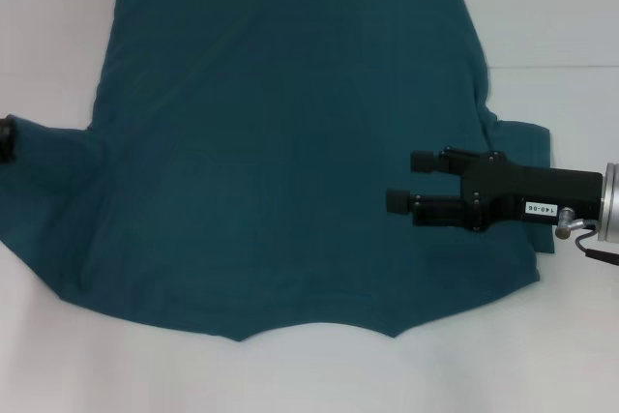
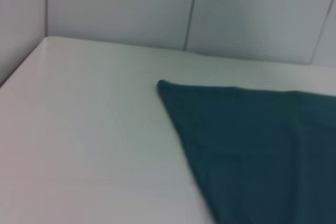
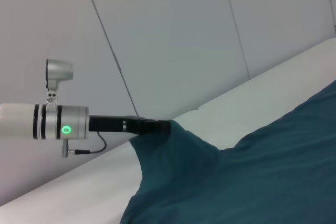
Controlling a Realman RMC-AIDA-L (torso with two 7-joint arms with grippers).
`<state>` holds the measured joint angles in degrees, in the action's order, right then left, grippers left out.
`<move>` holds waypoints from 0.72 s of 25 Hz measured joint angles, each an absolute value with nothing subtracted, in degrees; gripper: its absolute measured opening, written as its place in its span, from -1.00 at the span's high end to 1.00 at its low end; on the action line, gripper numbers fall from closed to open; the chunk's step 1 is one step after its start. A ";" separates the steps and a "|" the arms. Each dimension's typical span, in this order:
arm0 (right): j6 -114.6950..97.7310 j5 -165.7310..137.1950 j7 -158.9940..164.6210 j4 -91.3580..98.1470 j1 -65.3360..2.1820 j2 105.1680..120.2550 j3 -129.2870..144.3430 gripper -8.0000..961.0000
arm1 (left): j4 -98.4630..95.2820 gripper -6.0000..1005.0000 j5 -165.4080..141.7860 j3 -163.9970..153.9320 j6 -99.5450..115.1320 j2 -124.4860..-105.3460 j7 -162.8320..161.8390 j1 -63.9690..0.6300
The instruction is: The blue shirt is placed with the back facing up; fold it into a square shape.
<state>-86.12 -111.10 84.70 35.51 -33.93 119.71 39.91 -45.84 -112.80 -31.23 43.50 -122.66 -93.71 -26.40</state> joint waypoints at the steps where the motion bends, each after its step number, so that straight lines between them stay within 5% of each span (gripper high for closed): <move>1: -86.13 -111.10 84.71 35.51 -33.93 119.71 39.90 -0.79 | -46.38 0.93 -112.80 -31.44 44.31 -122.64 -94.47 -26.38; 18: -86.02 -111.10 84.72 35.51 -33.90 119.70 39.96 -0.78 | -48.77 0.85 -114.98 -34.25 56.39 -123.47 -103.52 -28.12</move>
<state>-86.02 -111.10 84.72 35.51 -33.90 119.70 39.96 -48.77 -114.98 -34.25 56.39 -123.47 -103.52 -28.12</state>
